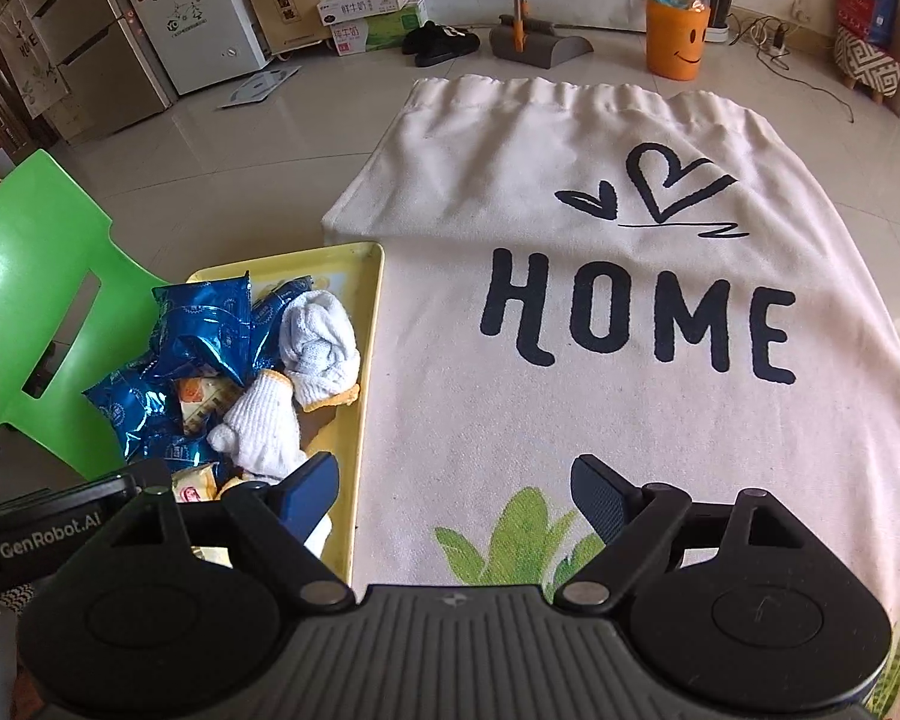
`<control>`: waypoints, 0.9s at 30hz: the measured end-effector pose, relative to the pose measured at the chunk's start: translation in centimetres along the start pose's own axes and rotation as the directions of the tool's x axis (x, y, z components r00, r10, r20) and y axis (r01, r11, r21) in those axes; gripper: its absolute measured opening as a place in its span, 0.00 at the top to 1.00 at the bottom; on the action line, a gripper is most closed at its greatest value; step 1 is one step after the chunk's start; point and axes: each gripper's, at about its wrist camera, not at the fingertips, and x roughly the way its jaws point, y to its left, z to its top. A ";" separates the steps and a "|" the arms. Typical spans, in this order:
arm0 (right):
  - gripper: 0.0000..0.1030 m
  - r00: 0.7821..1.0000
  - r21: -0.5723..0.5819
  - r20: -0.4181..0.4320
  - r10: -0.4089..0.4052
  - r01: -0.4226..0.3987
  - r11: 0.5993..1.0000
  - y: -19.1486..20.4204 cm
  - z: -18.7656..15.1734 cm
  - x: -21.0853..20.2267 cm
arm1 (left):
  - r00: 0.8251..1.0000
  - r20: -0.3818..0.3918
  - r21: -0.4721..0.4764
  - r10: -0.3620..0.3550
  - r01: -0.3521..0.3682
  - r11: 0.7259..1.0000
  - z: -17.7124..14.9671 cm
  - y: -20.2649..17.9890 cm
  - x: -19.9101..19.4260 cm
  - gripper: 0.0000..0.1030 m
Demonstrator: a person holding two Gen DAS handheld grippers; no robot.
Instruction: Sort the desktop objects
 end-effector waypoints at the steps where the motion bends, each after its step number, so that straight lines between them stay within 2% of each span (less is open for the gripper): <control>1: 0.17 1.000 -0.012 -0.004 -0.001 0.001 1.000 -0.1 -0.2 -0.2 | 1.000 -0.002 0.008 -0.002 0.002 1.000 -0.4 -0.2 -0.1 0.01; 6: 0.17 0.999 -0.052 -0.013 -0.048 0.048 0.998 -0.5 -1.1 -0.4 | 1.000 -0.013 0.007 -0.010 0.010 1.000 -2.1 -0.6 -0.5 0.01; 15: 0.17 0.997 -0.139 -0.044 -0.064 0.057 0.989 -0.5 -1.8 0.6 | 0.998 -0.066 0.045 0.004 -0.001 0.999 -4.6 -1.7 0.1 0.01; 20: 0.17 0.997 -0.173 -0.046 -0.056 0.048 0.984 0.1 -1.8 1.1 | 0.997 -0.072 0.074 0.027 -0.022 0.997 -5.4 -2.2 0.4 0.01; 27: 0.17 0.996 -0.189 -0.049 -0.072 0.062 0.980 0.3 -1.6 1.6 | 0.994 -0.105 0.066 0.019 -0.012 0.998 -5.6 -2.5 1.2 0.01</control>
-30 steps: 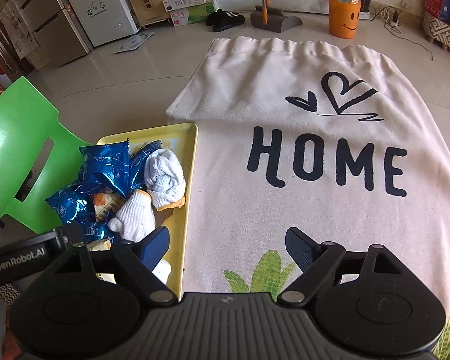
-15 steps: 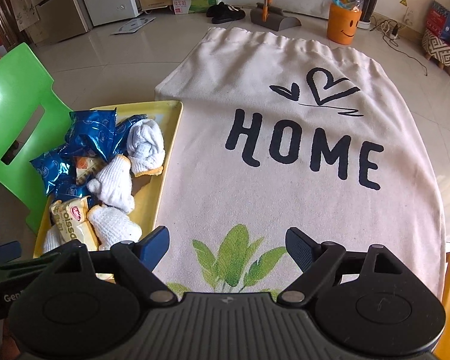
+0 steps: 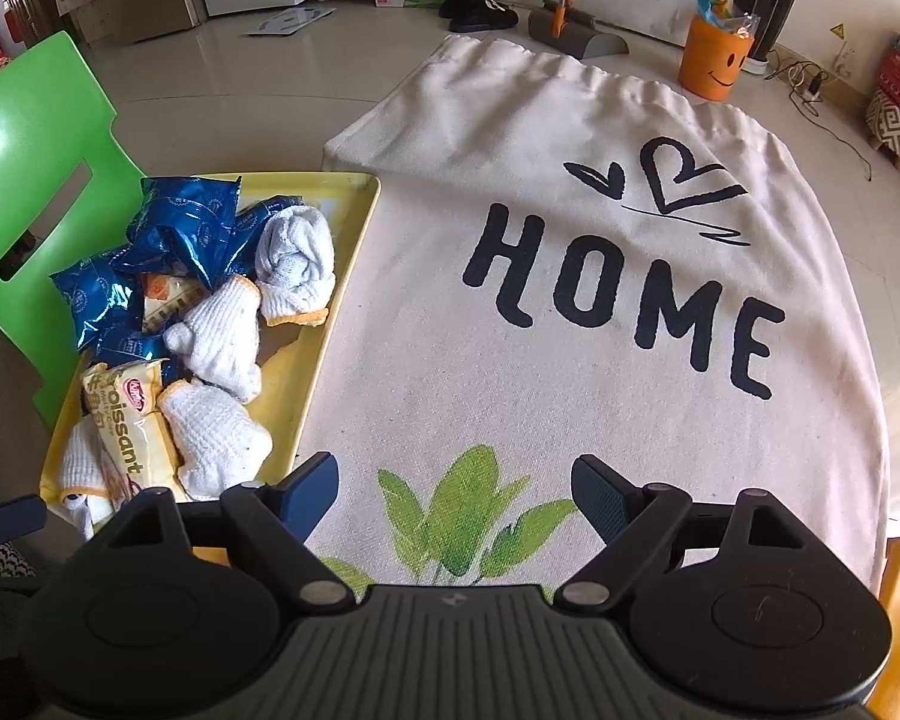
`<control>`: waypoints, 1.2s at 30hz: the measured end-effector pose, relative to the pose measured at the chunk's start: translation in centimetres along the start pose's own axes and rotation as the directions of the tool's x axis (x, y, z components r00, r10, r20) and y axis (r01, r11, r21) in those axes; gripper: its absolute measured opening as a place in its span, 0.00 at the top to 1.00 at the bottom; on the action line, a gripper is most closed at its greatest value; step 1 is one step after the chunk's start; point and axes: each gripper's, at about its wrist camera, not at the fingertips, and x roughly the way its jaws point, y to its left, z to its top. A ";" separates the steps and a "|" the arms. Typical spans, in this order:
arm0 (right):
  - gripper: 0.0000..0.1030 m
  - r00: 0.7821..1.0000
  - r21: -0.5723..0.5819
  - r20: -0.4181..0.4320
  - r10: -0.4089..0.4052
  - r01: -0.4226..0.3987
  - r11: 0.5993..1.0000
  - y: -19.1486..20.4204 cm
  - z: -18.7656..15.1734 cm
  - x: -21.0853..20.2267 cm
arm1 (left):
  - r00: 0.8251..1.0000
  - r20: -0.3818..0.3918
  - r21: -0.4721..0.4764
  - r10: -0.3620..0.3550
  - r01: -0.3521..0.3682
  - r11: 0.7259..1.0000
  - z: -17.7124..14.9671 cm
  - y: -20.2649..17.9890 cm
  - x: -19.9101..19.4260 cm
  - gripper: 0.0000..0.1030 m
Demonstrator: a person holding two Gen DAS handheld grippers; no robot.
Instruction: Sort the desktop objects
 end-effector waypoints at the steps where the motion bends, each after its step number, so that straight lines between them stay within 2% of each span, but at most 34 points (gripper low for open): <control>1: 0.17 1.000 -0.001 0.001 -0.001 0.001 1.000 0.1 0.1 0.0 | 1.000 -0.003 0.002 0.001 -0.001 1.000 0.0 -0.1 0.1 0.01; 7: 0.17 1.000 -0.010 -0.007 0.028 -0.028 1.000 0.6 0.2 0.4 | 1.000 -0.012 0.002 0.005 -0.005 1.000 -0.1 -0.2 0.4 0.01; 36: 0.17 1.000 -0.037 -0.022 0.015 -0.016 0.999 1.1 0.1 1.3 | 0.999 -0.042 0.003 0.026 -0.026 1.000 -0.2 -0.3 1.2 0.01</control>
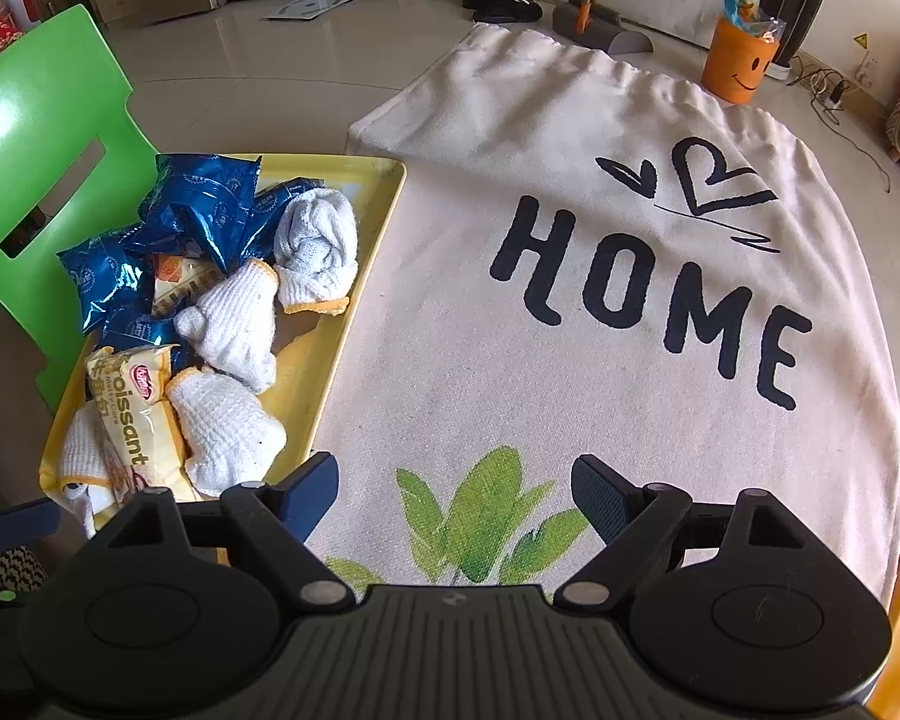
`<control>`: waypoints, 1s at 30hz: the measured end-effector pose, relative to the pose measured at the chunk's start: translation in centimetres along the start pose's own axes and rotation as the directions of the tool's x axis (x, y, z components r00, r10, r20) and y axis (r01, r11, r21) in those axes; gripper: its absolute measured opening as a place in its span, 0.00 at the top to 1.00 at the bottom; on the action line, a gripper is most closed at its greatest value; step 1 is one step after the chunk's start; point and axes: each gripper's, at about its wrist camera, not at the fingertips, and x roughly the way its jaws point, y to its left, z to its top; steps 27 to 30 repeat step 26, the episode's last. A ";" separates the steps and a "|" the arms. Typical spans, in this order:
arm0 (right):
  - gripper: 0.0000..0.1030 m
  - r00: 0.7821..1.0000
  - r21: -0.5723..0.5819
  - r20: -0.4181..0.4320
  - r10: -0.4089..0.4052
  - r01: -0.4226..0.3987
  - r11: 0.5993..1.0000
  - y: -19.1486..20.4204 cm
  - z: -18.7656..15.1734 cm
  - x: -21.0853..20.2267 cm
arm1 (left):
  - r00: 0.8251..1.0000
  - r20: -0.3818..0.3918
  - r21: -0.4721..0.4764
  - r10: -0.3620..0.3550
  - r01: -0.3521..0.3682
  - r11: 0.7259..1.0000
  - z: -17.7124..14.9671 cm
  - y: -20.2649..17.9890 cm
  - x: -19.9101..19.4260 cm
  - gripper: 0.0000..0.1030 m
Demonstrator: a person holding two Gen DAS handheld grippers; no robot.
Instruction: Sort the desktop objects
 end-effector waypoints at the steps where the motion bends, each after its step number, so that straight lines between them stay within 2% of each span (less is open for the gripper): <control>1: 0.17 1.000 -0.002 -0.002 -0.004 0.004 1.000 0.0 0.0 0.1 | 1.000 -0.001 0.001 0.000 0.000 1.000 0.0 0.0 0.0 0.01; 30: 0.17 1.000 -0.041 -0.016 -0.016 0.015 0.999 -0.6 -0.5 1.4 | 1.000 0.004 0.034 0.015 -0.015 0.999 0.1 -1.0 0.4 0.01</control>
